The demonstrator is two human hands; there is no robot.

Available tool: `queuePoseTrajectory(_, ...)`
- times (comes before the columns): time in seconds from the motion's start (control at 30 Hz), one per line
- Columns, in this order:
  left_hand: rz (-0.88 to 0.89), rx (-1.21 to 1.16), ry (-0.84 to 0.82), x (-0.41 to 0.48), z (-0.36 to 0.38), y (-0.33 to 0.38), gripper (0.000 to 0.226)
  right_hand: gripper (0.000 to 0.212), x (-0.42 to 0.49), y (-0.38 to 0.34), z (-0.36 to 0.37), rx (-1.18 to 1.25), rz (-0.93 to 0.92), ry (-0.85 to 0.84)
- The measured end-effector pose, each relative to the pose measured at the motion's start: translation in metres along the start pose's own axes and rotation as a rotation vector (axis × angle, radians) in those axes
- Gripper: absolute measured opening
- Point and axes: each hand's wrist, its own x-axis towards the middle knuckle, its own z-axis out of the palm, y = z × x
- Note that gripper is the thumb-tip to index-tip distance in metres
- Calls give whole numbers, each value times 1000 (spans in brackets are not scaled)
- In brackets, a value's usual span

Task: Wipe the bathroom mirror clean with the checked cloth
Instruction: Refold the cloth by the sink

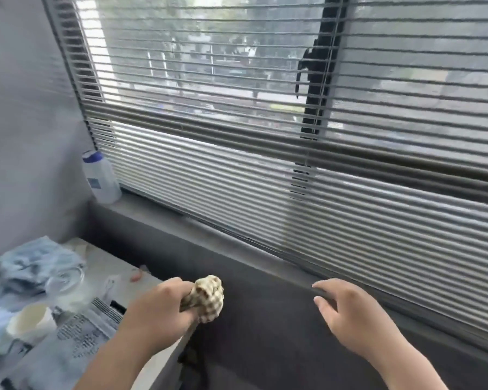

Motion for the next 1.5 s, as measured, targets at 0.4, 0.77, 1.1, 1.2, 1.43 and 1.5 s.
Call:
queuePoseTrajectory(0.4, -361, 5, 154, 43, -32, -34, 28, 31, 172, -43, 20, -73, -420, -126)
queuePoseTrajectory(0.77, -588, -203, 282, 84, -43, -165, 23, 32, 285, -165, 94, -107, -580, -255)
queuePoseTrajectory(1.1, -632, -313, 285, 133, -72, -246, 17, 39, 351, -255, 136, -166, -619, -282)
queuePoseTrajectory(1.2, -659, -333, 301, 140, -75, -254, 18, 31, 368, -274, 145, -166, -678, -307)
queuePoseTrajectory(1.43, -777, -297, 373, 129, -92, -261, 18, 21, 402, -346, 164, -94, -886, -380)
queuePoseTrajectory(1.5, -832, -270, 411, 123, -100, -263, 25, 29, 411, -366, 168, -47, -950, -396)
